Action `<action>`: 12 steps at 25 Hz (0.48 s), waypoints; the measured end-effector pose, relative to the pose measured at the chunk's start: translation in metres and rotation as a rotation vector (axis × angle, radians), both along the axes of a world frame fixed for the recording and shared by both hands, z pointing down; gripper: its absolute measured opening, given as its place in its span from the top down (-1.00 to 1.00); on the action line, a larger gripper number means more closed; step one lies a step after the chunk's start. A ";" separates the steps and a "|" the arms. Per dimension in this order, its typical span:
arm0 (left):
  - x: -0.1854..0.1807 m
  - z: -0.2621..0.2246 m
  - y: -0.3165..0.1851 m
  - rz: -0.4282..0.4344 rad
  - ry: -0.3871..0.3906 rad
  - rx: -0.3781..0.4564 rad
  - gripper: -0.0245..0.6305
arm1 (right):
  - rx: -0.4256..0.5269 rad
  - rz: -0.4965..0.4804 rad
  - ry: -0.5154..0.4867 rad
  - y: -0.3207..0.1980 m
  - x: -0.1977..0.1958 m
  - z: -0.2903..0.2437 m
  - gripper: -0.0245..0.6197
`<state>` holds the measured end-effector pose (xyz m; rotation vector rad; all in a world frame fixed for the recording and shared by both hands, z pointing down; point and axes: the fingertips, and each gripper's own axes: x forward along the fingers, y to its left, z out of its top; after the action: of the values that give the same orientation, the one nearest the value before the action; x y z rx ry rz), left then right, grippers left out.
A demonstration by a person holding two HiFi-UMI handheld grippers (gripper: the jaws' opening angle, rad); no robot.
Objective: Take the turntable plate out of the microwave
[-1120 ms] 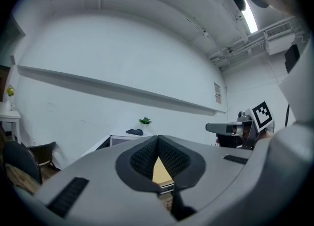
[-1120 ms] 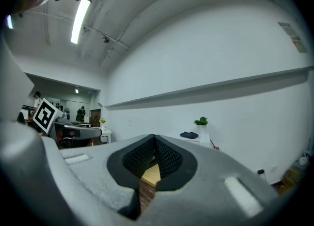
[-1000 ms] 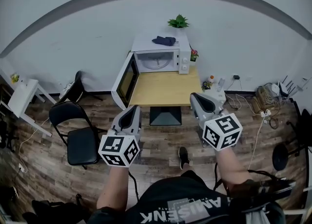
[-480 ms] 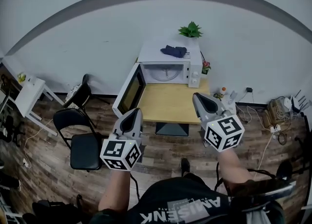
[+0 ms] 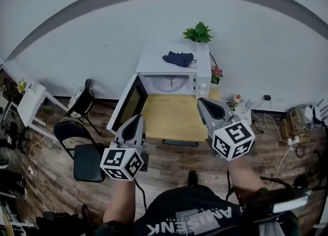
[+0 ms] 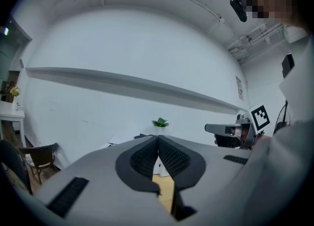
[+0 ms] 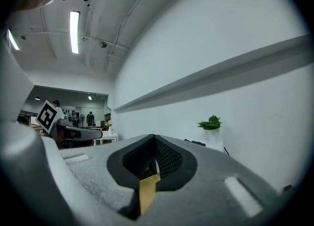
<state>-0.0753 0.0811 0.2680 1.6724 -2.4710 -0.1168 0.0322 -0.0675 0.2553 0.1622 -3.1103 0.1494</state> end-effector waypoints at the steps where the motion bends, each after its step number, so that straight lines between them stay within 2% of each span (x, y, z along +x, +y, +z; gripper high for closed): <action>1: -0.002 0.001 -0.008 -0.007 -0.002 -0.002 0.92 | -0.001 -0.006 0.000 -0.008 -0.002 0.001 0.91; 12: -0.028 0.004 -0.078 -0.057 -0.006 -0.012 0.92 | 0.015 -0.049 0.011 -0.073 -0.026 0.009 0.91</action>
<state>-0.1033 0.0030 0.2721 1.6002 -2.5194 -0.1035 0.0066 -0.1409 0.2641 0.0863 -3.1023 0.1244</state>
